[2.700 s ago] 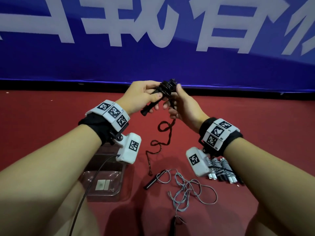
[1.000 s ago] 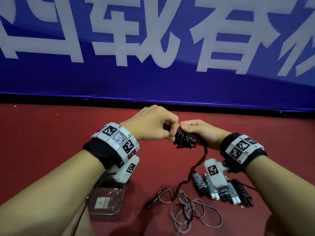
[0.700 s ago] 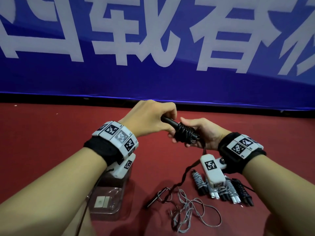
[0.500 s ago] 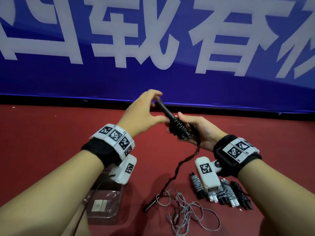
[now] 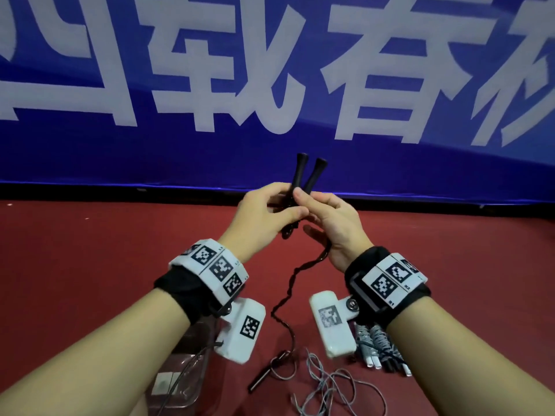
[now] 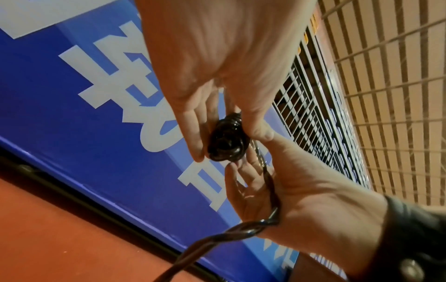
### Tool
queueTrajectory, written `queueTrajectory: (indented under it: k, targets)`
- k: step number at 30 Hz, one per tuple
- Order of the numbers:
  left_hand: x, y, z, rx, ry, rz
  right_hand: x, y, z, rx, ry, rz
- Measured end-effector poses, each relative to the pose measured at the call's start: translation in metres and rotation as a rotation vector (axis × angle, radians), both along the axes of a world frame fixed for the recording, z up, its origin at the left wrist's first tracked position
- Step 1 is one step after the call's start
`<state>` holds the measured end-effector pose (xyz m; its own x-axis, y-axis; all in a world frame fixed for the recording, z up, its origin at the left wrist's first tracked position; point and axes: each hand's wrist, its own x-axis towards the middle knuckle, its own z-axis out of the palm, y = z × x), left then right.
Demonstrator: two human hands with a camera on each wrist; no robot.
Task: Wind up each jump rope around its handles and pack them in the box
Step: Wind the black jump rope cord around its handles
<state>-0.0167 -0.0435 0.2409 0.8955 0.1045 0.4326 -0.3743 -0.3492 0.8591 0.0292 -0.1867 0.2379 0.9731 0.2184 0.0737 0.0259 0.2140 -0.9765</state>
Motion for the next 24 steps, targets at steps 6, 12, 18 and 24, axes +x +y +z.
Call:
queueTrajectory:
  k: [6, 12, 18, 24]
  targets:
    - [-0.007, 0.013, 0.025, -0.067, -0.079, 0.000, 0.003, -0.014, 0.027, -0.098, -0.326, 0.084]
    - [-0.008, 0.013, 0.034, -0.170, -0.067, -0.023, 0.002, -0.021, 0.037, -0.172, -0.592, 0.101]
    - [-0.010, 0.006, 0.047, -0.277, -0.058, -0.060, 0.002, -0.012, 0.034, -0.263, -0.794, -0.154]
    - [-0.004, 0.002, 0.046, -0.417, -0.074, -0.021, 0.007, -0.003, 0.030, -0.357, -0.833, -0.250]
